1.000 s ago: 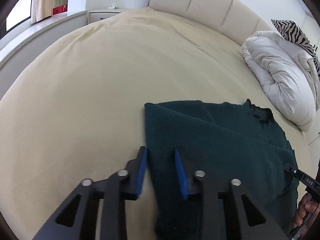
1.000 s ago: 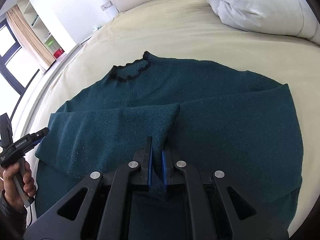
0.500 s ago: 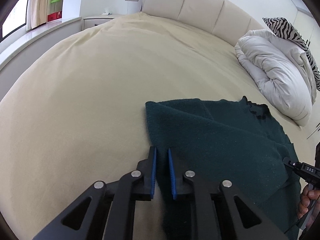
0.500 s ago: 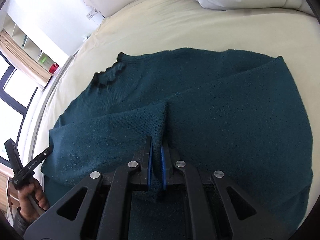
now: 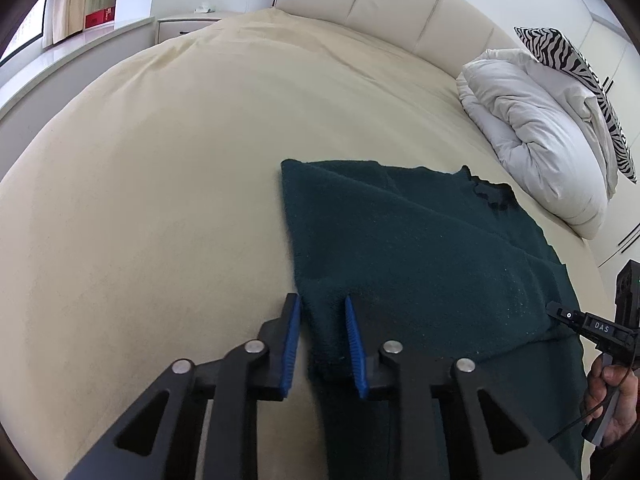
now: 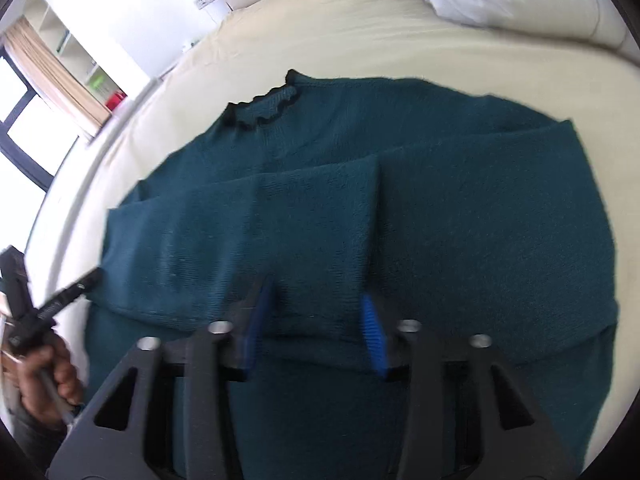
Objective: Fold small clothes
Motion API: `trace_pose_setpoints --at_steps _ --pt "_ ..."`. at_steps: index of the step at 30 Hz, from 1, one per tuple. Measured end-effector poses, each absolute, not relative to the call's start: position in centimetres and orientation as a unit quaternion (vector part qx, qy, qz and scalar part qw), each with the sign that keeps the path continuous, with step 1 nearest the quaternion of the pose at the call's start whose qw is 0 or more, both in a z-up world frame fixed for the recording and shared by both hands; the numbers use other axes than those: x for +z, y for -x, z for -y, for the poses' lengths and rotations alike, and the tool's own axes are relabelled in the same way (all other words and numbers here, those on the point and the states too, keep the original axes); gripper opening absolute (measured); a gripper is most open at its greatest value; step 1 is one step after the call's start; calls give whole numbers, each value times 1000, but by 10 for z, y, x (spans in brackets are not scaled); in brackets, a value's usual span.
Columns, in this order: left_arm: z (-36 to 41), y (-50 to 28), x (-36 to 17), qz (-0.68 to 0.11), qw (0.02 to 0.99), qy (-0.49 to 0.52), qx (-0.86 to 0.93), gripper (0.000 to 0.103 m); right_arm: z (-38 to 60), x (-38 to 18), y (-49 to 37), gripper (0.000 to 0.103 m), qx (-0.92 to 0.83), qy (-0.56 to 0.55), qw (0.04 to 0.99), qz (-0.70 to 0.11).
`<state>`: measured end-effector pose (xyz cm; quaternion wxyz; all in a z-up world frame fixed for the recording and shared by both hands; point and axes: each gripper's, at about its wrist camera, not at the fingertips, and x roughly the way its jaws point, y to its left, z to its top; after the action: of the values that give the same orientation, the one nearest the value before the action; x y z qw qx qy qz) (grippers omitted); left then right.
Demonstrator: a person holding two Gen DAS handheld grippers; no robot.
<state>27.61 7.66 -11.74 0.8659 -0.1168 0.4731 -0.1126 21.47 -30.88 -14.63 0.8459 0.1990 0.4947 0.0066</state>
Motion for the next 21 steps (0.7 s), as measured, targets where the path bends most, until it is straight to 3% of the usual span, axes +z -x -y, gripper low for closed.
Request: trace_pose_setpoints --at_steps 1,7,21 --pt "-76 -275 -117 -473 866 115 -112 19 317 -146 -214 5 1 -216 841 -496" --pt "-71 -271 -119 -472 871 90 -102 10 321 -131 -201 4 -13 -214 853 -476" --pt "-73 -267 -125 -459 880 76 -93 13 326 -155 -202 3 -14 -224 848 -480"
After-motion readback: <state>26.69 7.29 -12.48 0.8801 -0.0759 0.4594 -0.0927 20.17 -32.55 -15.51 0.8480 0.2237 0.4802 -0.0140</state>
